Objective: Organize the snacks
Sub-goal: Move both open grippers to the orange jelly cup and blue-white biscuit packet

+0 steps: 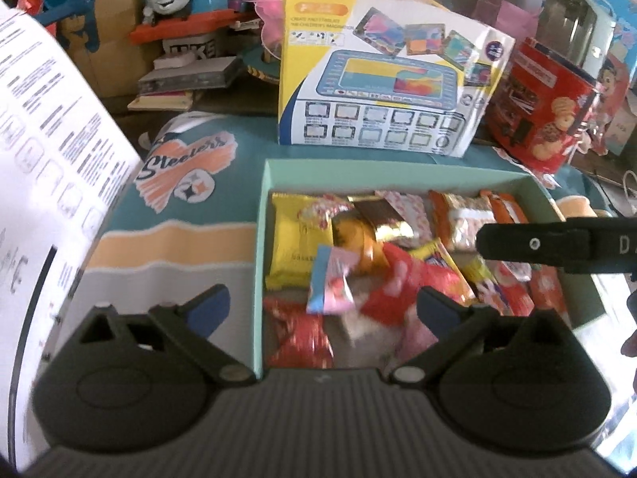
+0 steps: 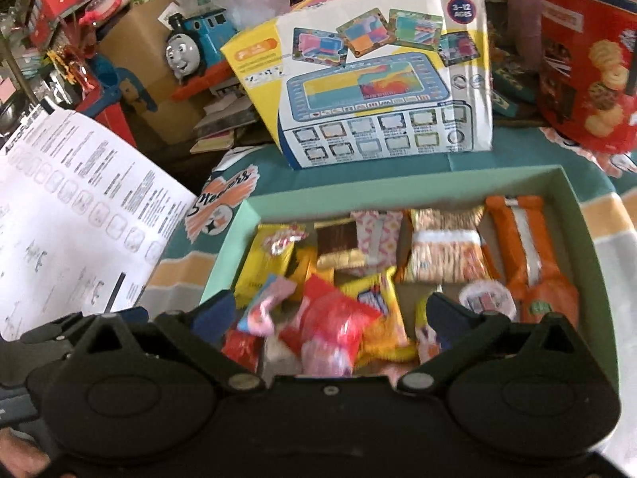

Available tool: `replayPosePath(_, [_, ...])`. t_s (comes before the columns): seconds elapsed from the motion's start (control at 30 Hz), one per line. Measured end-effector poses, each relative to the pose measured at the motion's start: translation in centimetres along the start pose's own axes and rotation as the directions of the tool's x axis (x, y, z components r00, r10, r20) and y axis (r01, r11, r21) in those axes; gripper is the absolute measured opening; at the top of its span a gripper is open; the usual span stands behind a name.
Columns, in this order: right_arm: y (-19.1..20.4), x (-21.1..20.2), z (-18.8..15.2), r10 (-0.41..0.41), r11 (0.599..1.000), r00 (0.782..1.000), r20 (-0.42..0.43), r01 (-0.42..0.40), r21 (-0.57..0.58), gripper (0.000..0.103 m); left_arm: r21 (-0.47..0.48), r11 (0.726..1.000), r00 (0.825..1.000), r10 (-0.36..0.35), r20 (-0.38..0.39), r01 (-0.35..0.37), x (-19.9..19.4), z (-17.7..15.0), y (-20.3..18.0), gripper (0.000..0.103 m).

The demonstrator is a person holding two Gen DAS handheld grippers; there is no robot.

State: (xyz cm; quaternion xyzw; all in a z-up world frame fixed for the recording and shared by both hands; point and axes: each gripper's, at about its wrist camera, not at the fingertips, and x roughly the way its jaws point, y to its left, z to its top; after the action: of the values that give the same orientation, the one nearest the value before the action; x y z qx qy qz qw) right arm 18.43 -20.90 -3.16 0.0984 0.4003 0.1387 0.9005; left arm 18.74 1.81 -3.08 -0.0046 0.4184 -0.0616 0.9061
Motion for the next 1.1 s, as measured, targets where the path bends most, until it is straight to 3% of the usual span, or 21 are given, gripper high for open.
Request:
replayPosePath(0.4, [1.0, -4.2, -5.8, 0.022, 1.000, 1.000, -0.012, -0.022, -0.005, 0.103, -0.029, 1.000, 0.996, -0.007, -0.086, 0.005, -1.3, -6.4, 0.8, 0.103])
replayPosePath(0.8, [0.9, -1.8, -9.4, 0.042, 0.999, 0.995, -0.085, -0.043, -0.007, 0.103, -0.088, 0.995, 0.987, 0.032, -0.160, -0.046, 2.0, -8.6, 2.5, 0.103])
replayPosePath(1.1, [2.9, 0.4, -10.5, 0.045, 0.988, 0.993, -0.110, -0.061, -0.142, 0.096, -0.113, 0.991, 0.982, 0.048, -0.182, -0.069, 4.2, -9.1, 3.2, 0.102])
